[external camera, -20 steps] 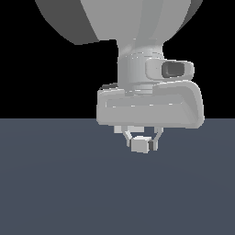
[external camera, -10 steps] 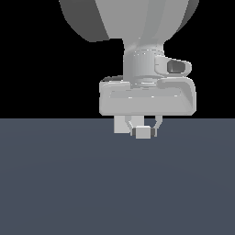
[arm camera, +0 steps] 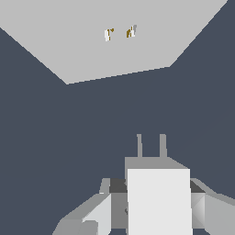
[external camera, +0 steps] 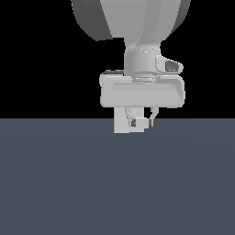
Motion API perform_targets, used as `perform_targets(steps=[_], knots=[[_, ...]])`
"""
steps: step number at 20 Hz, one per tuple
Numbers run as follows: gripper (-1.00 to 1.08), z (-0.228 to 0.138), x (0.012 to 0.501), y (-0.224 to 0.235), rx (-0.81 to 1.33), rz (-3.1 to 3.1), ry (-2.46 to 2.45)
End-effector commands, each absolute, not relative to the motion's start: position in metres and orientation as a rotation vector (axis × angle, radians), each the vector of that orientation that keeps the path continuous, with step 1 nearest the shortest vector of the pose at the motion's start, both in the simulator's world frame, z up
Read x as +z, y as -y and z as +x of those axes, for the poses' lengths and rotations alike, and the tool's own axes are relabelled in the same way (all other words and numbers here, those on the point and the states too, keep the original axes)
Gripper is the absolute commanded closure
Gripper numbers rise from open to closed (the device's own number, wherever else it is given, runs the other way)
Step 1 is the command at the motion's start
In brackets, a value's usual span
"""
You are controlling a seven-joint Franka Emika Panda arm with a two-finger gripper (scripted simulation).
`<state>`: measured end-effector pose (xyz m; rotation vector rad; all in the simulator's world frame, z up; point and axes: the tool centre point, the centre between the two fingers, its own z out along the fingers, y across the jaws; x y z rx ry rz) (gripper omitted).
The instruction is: Plug the charger into the wall socket.
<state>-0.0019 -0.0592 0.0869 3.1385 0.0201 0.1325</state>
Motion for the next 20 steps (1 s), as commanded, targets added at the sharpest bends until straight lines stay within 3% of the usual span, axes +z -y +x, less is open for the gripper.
perform_targets(steps=[1,20], knots=[[1.08,0.004,0.091,0.058,0.132,3.139,-0.103],[1.08,0.019,0.100,0.053,0.129,3.133,-0.297]])
